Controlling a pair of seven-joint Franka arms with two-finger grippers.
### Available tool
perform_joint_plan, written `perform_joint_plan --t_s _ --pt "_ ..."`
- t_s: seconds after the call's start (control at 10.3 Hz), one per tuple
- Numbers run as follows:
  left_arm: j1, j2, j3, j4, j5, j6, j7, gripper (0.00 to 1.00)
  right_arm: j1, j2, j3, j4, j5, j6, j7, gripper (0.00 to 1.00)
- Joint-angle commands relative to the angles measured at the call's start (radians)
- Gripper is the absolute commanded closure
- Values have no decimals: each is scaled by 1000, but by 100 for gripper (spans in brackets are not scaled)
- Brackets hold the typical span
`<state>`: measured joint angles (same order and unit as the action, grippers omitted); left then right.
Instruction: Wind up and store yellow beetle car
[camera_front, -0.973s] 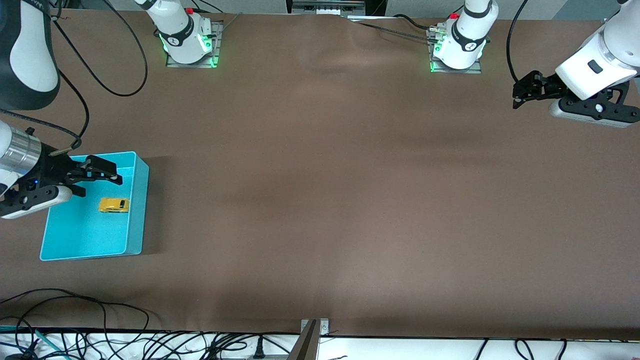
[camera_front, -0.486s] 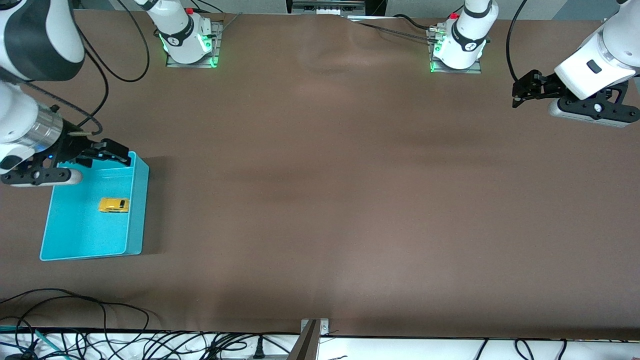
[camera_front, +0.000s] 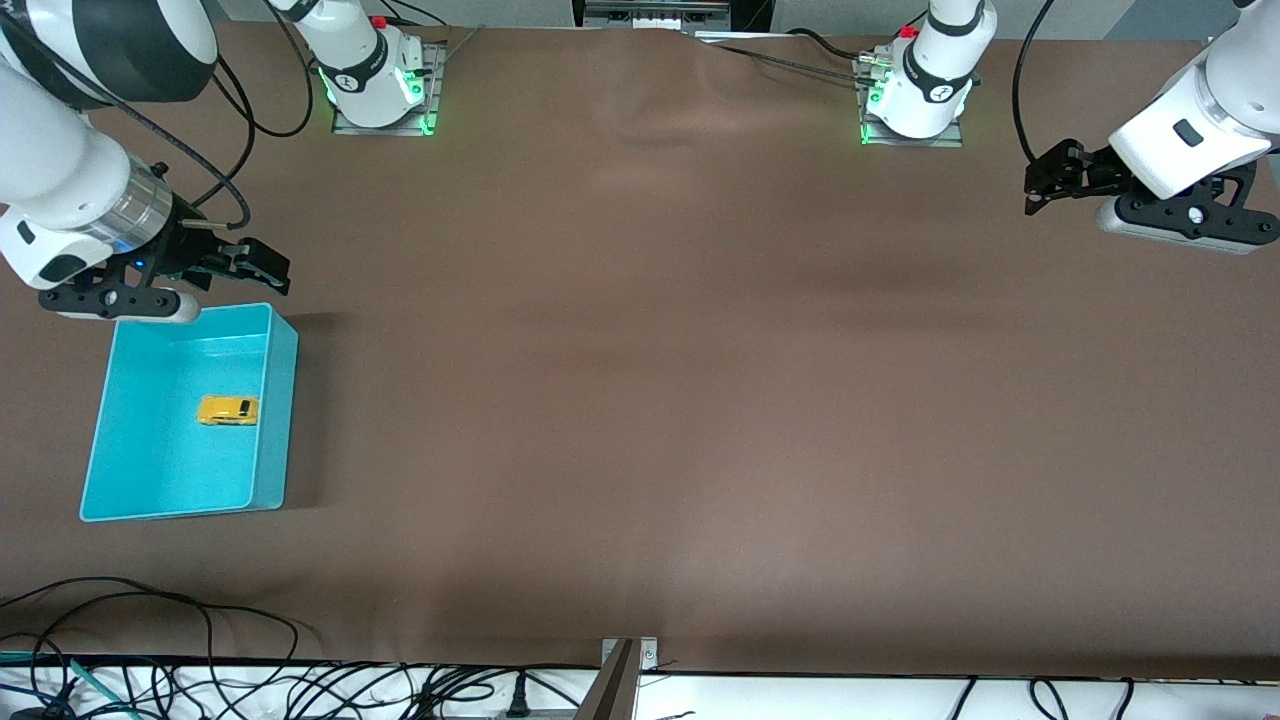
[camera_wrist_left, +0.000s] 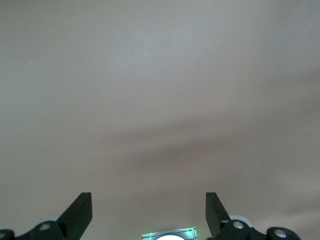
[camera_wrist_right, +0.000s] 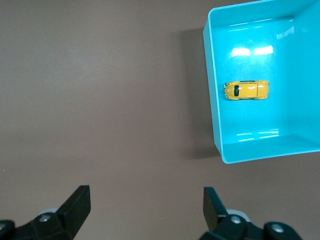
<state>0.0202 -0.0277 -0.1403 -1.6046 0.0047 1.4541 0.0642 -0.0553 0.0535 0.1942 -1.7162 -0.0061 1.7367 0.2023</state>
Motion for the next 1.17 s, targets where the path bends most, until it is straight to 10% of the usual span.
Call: perform_joint_plan --t_s 0.0,1.07 --pt "0 3 -5 23 24 -20 2 0 -21 -34 4 -26 -15 -9 17 0" --pt "0 3 -7 23 24 -20 2 0 -12 -130 1 -25 -3 -123 8 0"
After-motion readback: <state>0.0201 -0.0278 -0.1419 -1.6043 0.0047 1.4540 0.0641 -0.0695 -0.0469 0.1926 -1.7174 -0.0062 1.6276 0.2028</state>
